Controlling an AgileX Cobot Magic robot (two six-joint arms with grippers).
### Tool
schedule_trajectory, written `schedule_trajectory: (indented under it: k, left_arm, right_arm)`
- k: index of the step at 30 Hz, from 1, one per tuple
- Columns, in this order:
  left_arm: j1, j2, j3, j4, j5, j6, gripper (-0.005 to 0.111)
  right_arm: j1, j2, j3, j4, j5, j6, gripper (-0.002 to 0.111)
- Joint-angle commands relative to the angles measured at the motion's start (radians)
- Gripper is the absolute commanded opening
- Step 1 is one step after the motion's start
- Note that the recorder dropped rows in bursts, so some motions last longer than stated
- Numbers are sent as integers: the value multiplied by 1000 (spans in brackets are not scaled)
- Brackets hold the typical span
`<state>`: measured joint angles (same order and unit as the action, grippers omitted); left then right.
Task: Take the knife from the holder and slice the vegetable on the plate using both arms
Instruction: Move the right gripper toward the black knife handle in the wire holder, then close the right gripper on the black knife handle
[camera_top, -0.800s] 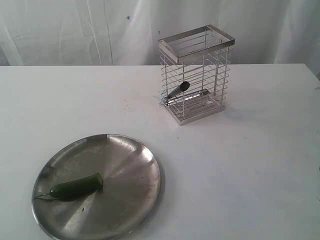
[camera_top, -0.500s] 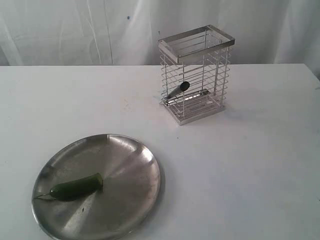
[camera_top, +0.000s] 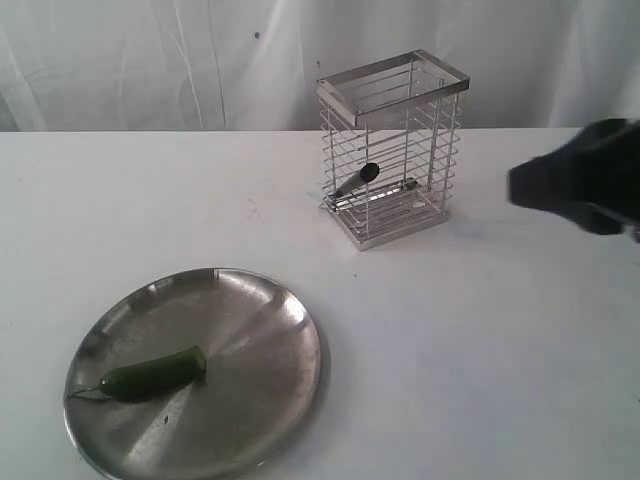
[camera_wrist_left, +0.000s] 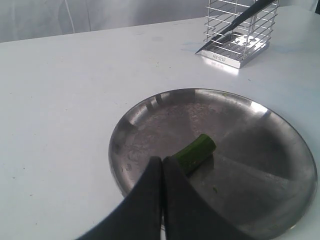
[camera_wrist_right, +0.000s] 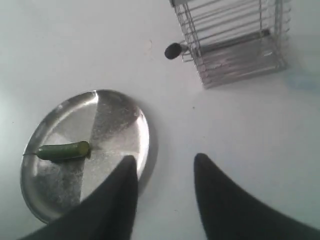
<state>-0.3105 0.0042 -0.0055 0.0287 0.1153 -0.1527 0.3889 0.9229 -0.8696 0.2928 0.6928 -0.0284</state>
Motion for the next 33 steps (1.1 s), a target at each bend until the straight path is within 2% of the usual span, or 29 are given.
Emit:
schedule_trajectory:
  k: [1,4,16,33]
  left_arm:
    - [0,-4,5,2,-1,0,0]
    - [0,-4,5,2,-1,0,0]
    - [0,-4,5,2,-1,0,0]
    - [0,-4,5,2,-1,0,0]
  right_arm:
    - [-1,220,-9,201,-188,-22,56]
    - [-1,351,-43,283,-251,-22,57]
    - [-1,666,-292,287,-288,-30,57]
    - [-1,811,-365,294,-290,-30,53]
